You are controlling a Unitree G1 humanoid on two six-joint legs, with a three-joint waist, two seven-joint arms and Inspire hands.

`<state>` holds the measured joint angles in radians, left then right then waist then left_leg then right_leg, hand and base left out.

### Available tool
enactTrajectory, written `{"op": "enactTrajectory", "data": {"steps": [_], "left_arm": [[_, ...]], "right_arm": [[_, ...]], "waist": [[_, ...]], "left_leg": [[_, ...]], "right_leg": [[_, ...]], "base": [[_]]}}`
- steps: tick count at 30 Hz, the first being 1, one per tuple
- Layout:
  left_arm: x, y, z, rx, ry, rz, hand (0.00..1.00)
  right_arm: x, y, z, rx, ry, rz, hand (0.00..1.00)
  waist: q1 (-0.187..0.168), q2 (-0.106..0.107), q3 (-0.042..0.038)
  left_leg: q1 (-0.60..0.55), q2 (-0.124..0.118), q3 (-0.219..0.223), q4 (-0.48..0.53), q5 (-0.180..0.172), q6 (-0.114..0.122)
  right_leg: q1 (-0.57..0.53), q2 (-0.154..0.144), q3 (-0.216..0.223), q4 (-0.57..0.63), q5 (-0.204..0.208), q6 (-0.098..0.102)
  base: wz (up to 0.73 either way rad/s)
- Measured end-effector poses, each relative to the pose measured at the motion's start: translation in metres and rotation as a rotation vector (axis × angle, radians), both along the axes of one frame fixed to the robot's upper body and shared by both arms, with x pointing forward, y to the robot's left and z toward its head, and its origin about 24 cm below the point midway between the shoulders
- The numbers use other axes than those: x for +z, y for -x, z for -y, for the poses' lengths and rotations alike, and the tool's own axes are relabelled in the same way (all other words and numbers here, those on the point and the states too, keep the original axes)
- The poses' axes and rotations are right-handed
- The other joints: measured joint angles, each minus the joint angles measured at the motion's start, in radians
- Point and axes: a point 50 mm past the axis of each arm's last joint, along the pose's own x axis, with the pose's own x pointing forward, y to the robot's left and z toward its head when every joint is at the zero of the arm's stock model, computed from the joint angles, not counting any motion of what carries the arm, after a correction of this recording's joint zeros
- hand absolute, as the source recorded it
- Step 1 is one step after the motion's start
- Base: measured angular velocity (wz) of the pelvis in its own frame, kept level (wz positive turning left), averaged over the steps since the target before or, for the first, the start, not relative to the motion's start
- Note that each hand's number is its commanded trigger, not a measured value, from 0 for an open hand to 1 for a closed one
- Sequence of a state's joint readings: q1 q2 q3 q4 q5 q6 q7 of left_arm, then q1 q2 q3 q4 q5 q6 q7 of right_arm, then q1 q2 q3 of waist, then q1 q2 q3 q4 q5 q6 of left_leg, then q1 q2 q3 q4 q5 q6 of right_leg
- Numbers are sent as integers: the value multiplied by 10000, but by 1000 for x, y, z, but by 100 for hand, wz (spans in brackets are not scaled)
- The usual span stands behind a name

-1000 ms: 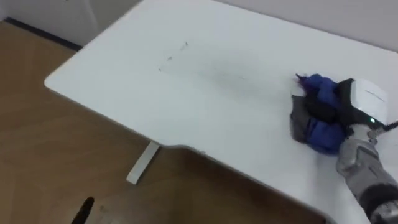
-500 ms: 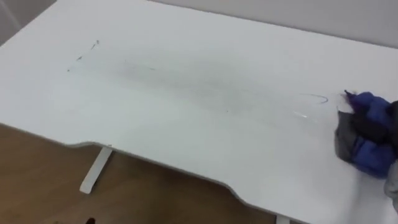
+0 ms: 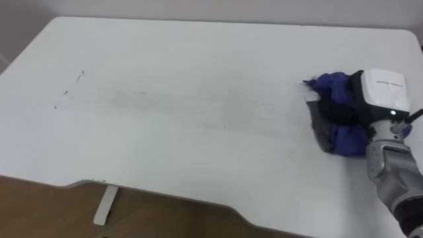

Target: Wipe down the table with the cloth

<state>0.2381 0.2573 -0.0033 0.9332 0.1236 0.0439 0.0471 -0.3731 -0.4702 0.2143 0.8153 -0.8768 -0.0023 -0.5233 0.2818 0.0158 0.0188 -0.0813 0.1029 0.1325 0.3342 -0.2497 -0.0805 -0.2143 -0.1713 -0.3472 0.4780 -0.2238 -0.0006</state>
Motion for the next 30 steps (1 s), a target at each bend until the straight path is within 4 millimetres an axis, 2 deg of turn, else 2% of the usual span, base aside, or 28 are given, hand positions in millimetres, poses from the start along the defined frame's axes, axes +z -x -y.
{"op": "enactTrajectory", "data": {"steps": [1, 3, 6, 7, 9, 11, 15, 17, 21, 25, 27, 28, 29, 30], "left_arm": [[0, -3, 1, -55, 26, 57, 0], [-1, -2, 4, -193, 108, -30, 0], [-2, -4, 8, -461, 246, -71, 0], [-3, -6, 9, -538, 278, -96, 0], [-3, -9, 9, -666, 271, -123, 0], [-3, -9, 9, -852, 275, -178, 0], [-2, -11, 10, -964, 423, -157, 0], [-2, -8, 7, -1007, 474, -259, 0], [-2, -1, 6, -919, 508, -417, 0], [-2, 3, 3, -712, 416, -420, 0], [-1, 5, -1, -540, 328, -424, 0], [-1, 10, -3, -418, 272, -486, 0], [-1, 17, -4, -373, 262, -647, 0], [-1, 22, -4, -346, 268, -746, 0]], "right_arm": [[-2, 0, -3, 48, 19, -116, 100], [-6, -1, -9, 246, 215, -248, 100], [-7, -8, -27, 568, -4, -188, 100], [-4, -14, -38, 837, -33, -120, 100], [-1, -23, -54, 1403, 33, -205, 100], [1, -30, -74, 1985, -107, -402, 100], [2, -34, -85, 2386, -384, -619, 100], [3, -35, -85, 2426, -658, -609, 100], [0, -33, -78, 2411, -858, -663, 100], [-9, -23, -60, 1761, -1899, -630, 100], [-12, -18, -50, 1291, -2379, -534, 100], [-20, -10, -42, 867, -2778, -663, 100], [-25, -3, -34, 437, -3200, -680, 100], [-29, 2, -30, 247, -3332, -721, 100]], "waist": [[26, -143, 18], [57, -247, 34], [338, -272, 89], [461, -287, 133], [605, -332, 164], [909, -339, 168], [1144, -330, 172], [1132, -344, 163], [1054, -261, 125], [756, -157, 63], [620, -155, 59], [458, -145, 33], [233, -128, -34], [151, -159, -125]], "left_leg": [[27, 28, -61, -60, 7, -8], [49, 72, -139, -71, 8, -8], [68, 89, -304, -92, 9, -5], [65, 91, -331, -121, 14, 3], [42, 91, -331, -138, 20, 14], [35, 101, -351, -131, 21, 16], [-10, 71, -571, -123, 19, 23], [-115, 47, -783, -110, 19, 34], [-92, 55, -866, -163, 25, 41], [-51, 34, -1003, -154, 35, 58], [-12, 20, -1043, -168, 45, 73], [95, 6, -1069, -243, 64, 95], [241, -31, -1078, -342, 92, 126], [267, -68, -1078, -388, 103, 143]], "right_leg": [[109, 51, -81, -155, 61, 0], [306, 156, -136, -438, 185, 40], [397, 300, -119, -825, 440, 60], [368, 318, -119, -869, 496, 45], [347, 323, -121, -893, 513, 36], [396, 351, -124, -1033, 562, 61], [575, 375, -267, -1284, 656, 133], [633, 359, -461, -1367, 666, 146], [724, 380, -562, -1446, 667, 146], [984, 351, -796, -1553, 657, 178], [1056, 337, -860, -1578, 657, 188], [1242, 342, -948, -1723, 668, 236], [1453, 337, -1016, -1873, 689, 299], [1473, 310, -1002, -1887, 681, 331]], "base": [[14], [4], [-10], [-8], [-2], [0], [15], [26], [9], [20], [13], [19], [19], [14]]}}
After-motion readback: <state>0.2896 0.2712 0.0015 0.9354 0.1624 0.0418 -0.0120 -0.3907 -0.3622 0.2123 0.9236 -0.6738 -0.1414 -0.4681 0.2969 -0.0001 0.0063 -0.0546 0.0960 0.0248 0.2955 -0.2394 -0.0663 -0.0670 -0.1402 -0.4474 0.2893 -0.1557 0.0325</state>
